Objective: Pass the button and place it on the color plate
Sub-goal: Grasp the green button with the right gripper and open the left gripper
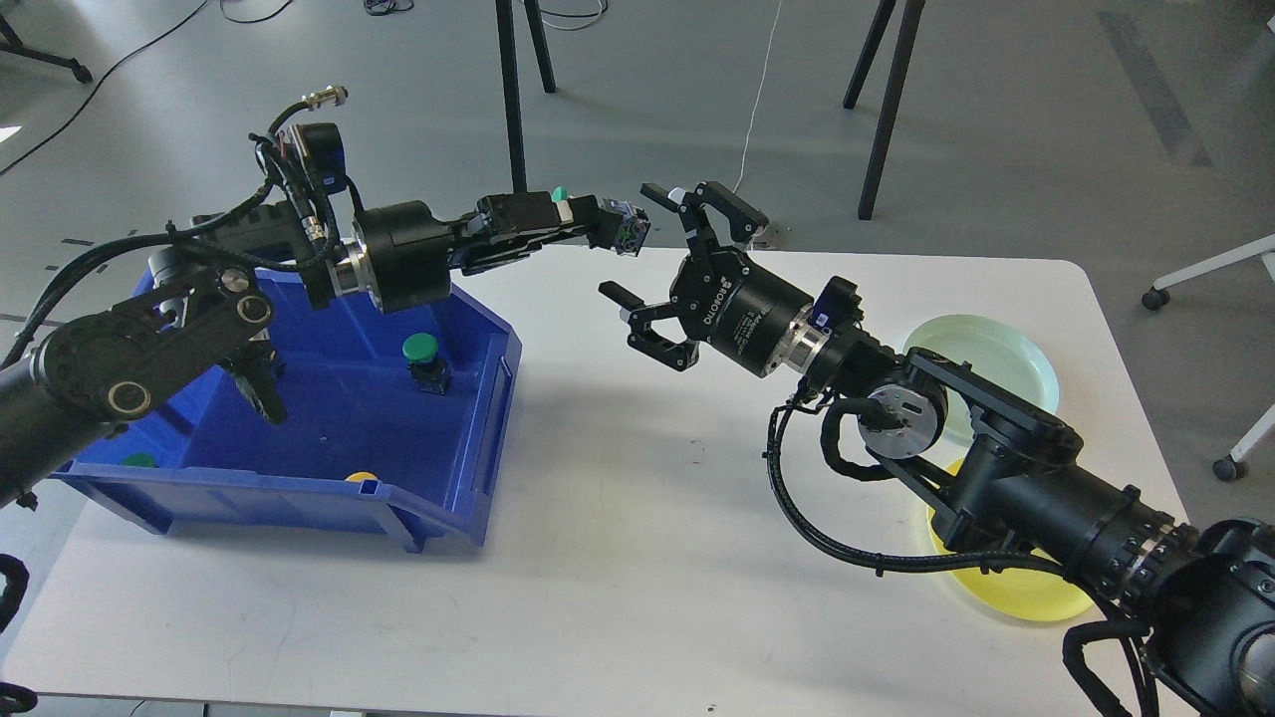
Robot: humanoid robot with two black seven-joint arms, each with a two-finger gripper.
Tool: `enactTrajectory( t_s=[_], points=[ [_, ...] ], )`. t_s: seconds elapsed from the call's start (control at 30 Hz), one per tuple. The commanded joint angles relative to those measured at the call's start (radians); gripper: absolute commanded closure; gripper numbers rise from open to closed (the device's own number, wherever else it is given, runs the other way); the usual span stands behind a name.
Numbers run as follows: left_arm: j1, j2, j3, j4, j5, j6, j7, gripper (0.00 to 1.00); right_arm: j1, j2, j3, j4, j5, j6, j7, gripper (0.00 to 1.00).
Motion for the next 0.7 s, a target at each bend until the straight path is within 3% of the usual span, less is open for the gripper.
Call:
enactTrajectory(
  t_s=[0.0,0.17,0.67],
  points=[
    [0.0,0.0,0.0,0.001,0.0,0.0,0.0,0.89,0.01,0.014,0.003,-0.003,0.012,-0.002,0.002,0.02],
    [0.0,0.001,0.0,0.001,0.0,0.0,0.0,0.88,0.016,0.023,0.003,-0.003,0.012,-0.011,0.003,0.06],
    [0.0,0.0,0.0,0.012,0.0,0.0,0.0,0.88,0.019,0.02,0.001,-0.003,0.012,-0.015,0.005,0.32]
  ],
)
